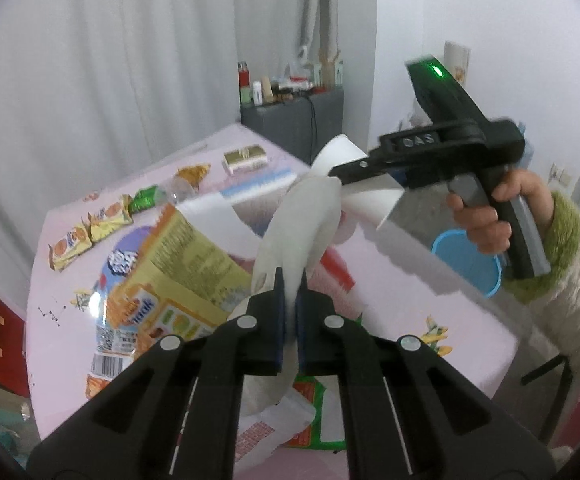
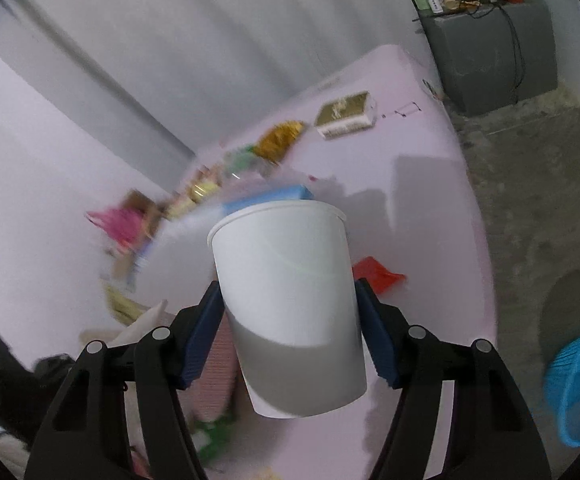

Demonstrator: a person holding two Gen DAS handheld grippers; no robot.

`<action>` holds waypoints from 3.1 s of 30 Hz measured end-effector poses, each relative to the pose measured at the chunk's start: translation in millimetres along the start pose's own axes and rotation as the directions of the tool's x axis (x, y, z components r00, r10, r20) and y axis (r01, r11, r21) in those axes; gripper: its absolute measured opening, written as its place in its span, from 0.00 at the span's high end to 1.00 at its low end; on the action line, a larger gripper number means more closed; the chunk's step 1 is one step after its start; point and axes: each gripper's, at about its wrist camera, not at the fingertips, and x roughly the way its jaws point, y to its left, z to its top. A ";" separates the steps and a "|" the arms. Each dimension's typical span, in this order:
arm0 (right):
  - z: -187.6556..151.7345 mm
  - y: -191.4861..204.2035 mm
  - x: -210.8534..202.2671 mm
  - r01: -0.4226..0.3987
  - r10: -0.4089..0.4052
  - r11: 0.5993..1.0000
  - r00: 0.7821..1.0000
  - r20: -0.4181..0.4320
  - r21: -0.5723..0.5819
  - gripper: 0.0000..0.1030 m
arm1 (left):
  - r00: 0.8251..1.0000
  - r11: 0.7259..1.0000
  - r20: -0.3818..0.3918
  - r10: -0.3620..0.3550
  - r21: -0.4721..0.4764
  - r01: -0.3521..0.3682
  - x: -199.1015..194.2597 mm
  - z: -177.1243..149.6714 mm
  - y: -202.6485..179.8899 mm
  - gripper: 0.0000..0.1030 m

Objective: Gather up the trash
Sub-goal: 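Carry the tissue and paper cup over the blue wastebasket with both tools, then open both tools to drop the tissue and cup into the wastebasket, then grasp the orange snack wrapper with the left tool while the right tool grasps the pink sponge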

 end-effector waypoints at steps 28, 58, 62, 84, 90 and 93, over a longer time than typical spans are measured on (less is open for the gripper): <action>-195.4 -178.7 -227.3 -0.003 -0.331 0.779 0.847 0.416 0.627 0.37 | 0.911 0.916 -0.141 -0.387 0.054 0.397 92.5 104.9 -222.8 0.97; -241.1 -406.8 -219.0 0.056 -0.546 0.395 0.817 0.186 0.917 0.19 | 0.839 0.907 -0.364 -0.404 -0.043 0.419 323.9 99.0 -388.9 0.28; -240.9 -361.6 -226.5 0.119 -0.601 0.435 0.777 0.189 0.893 0.19 | 0.837 0.874 -0.259 -0.482 -0.076 0.480 277.0 110.7 -354.9 0.24; -180.0 -120.8 -314.7 0.659 -0.849 0.528 0.431 0.306 0.536 0.06 | 0.914 0.919 0.118 -0.387 -0.027 0.393 -19.4 74.7 -104.3 0.13; -181.7 -85.1 -317.8 0.534 -0.731 0.680 0.543 0.412 0.503 0.06 | 0.942 0.949 0.199 -0.268 -0.113 0.294 -60.6 37.1 -31.7 0.12; -175.1 -61.1 -289.3 0.435 -0.589 0.804 0.671 0.450 0.404 0.06 | 0.959 0.959 0.202 -0.198 -0.163 0.232 -73.0 16.5 -0.8 0.12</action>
